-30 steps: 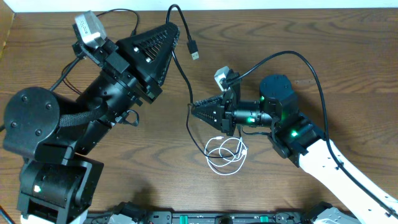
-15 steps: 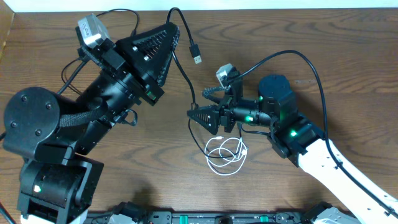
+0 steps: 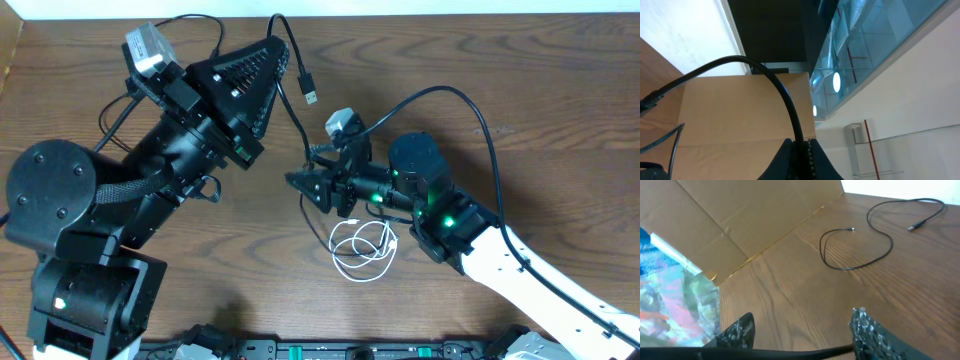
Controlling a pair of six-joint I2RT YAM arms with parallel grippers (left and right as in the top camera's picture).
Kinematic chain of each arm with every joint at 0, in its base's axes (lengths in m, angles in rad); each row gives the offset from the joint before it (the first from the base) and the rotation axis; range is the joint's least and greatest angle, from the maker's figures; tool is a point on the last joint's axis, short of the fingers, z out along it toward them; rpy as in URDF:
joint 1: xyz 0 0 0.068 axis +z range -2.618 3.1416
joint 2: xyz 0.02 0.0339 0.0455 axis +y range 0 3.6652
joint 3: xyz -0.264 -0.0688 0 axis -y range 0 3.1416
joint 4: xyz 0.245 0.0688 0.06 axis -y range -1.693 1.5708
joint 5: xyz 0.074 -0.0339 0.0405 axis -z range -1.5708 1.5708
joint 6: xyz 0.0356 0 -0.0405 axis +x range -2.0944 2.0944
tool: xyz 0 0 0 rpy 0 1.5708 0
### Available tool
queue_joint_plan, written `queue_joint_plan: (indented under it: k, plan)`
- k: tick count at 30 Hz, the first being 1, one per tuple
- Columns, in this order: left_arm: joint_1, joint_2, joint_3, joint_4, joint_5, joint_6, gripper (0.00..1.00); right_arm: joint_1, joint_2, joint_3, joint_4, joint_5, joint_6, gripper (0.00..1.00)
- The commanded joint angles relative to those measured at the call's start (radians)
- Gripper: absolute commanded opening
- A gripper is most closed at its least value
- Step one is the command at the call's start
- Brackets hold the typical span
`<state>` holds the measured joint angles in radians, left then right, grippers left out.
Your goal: Untangle cables
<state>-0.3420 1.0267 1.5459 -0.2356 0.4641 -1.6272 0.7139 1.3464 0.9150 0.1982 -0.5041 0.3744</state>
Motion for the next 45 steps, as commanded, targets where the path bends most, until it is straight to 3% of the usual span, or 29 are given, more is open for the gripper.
queue_joint_plan:
  k: [1, 4, 7, 14, 16, 20, 23, 26, 31, 34, 38, 41, 45]
  plan:
    - [0.004, -0.002, 0.008, 0.000, -0.005, -0.008, 0.08, 0.006, 0.004, 0.003, 0.007, 0.023, 0.005, 0.42]
    - [0.004, -0.002, 0.008, -0.028, -0.006, -0.008, 0.08, 0.006, 0.004, 0.003, 0.008, 0.005, 0.031, 0.17]
    - [0.005, -0.001, 0.008, -0.072, -0.032, -0.003, 0.08, 0.006, 0.004, 0.003, 0.008, -0.023, 0.077, 0.01]
    - [0.005, -0.001, 0.008, -0.252, -0.311, 0.176, 0.08, 0.003, -0.016, 0.003, 0.007, -0.091, 0.339, 0.01]
    - [0.005, 0.000, 0.008, -0.304, -0.422, 0.275, 0.17, -0.007, -0.030, 0.003, 0.003, -0.090, 0.428, 0.01]
    - [0.005, 0.005, 0.008, -0.422, -0.641, 0.479, 0.46, -0.051, -0.061, 0.003, -0.018, -0.096, 0.583, 0.01]
    - [0.005, 0.017, 0.008, -0.498, -0.745, 0.564, 0.54, -0.101, -0.080, 0.003, -0.022, -0.161, 0.694, 0.01]
    - [0.005, 0.037, 0.008, -0.563, -0.799, 0.624, 0.56, -0.146, -0.089, 0.003, 0.009, -0.278, 0.798, 0.01]
    - [0.005, 0.074, 0.008, -0.665, -0.764, 0.651, 0.56, -0.179, -0.090, 0.003, 0.075, -0.364, 0.980, 0.01]
    - [0.005, 0.087, 0.008, -0.690, -0.611, 0.686, 0.56, -0.190, -0.090, 0.003, 0.133, -0.362, 0.995, 0.01]
    - [0.005, 0.090, 0.008, -0.636, -0.273, 0.964, 0.56, -0.216, -0.090, 0.003, 0.144, -0.352, 1.091, 0.02]
    - [0.005, 0.090, 0.008, -0.634, -0.100, 1.176, 0.56, -0.231, -0.090, 0.003, 0.153, -0.352, 1.143, 0.02]
    - [0.005, 0.090, 0.008, -0.676, -0.023, 1.257, 0.56, -0.229, -0.090, 0.003, 0.203, -0.352, 1.160, 0.01]
